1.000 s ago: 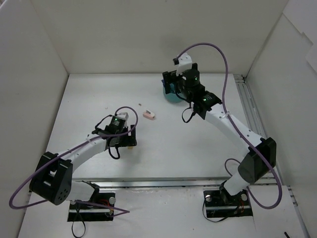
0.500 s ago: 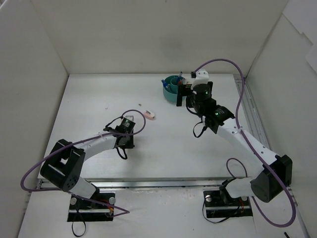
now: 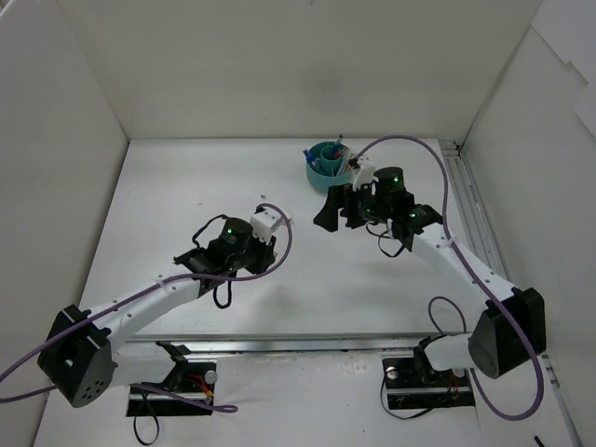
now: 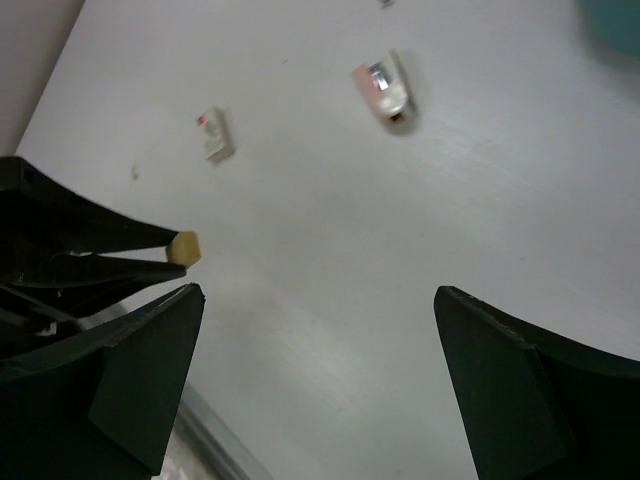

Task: Sort the stationery into containers
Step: Pick up the stationery from the center of the board, then place the stationery in the storage box.

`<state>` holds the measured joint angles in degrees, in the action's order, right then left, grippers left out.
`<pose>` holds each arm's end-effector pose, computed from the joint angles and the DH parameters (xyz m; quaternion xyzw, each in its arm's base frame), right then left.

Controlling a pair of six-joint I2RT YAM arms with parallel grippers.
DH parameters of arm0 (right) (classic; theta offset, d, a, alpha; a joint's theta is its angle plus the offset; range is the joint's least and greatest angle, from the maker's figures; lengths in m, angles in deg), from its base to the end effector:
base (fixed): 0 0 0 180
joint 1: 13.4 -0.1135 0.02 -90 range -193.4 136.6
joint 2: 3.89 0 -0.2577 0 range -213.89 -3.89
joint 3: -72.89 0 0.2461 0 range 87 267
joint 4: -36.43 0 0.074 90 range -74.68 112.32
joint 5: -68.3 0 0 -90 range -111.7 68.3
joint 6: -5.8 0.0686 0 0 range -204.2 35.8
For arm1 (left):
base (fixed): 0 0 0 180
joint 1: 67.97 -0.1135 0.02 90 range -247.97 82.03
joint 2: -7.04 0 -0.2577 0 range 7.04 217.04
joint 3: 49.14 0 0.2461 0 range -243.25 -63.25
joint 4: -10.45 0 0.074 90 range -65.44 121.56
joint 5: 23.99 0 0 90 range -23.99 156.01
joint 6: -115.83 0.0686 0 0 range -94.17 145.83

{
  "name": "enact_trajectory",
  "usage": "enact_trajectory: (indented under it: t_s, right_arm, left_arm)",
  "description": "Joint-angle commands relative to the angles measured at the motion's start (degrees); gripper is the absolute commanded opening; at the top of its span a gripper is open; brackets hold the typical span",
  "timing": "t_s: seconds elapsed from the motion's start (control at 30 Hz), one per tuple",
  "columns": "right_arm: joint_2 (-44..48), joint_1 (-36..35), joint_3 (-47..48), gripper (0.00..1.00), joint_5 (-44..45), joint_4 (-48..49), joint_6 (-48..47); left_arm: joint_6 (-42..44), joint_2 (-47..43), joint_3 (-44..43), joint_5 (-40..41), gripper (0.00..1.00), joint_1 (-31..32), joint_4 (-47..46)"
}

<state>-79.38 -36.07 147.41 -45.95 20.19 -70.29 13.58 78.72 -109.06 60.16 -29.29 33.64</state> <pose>0.2954 0.1539 0.3184 -0.1844 0.7752 0.3426 0.4977 0.2271 -0.1908 0.2265 0.2254 0.8568 -0.2393 0.3972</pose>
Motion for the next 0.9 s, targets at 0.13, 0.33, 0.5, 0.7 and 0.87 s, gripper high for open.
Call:
enact_trajectory:
  t_s: [0.13, 0.33, 0.5, 0.7, 0.87]
  right_arm:
    - [-6.78, -6.67, 0.33, 0.97, -21.62, 2.48, 2.17]
    - [-12.57, -8.79, 1.29, 0.80, -22.93, 4.85, 6.90]
    - [-17.41, -9.93, 1.65, 0.70, -25.84, 9.07, 10.43]
    - [-19.88, -10.90, 1.74, 0.58, -25.93, 13.81, 13.77]
    - [-20.58, -11.42, 1.74, 0.37, -26.38, 15.75, 15.18]
  left_arm:
    - [16.29, -2.95, -2.98, -12.78, 0.00, 1.40, -3.72]
    - [17.09, -4.18, -3.15, -12.79, 0.00, 2.46, -4.51]
    - [17.35, -5.06, -2.98, -12.00, 0.00, 2.46, -5.13]
    - [17.88, -4.62, -3.33, -12.26, 0.00, 2.98, -5.65]
    - [17.79, -4.09, -3.59, -11.65, 0.00, 2.98, -5.83]
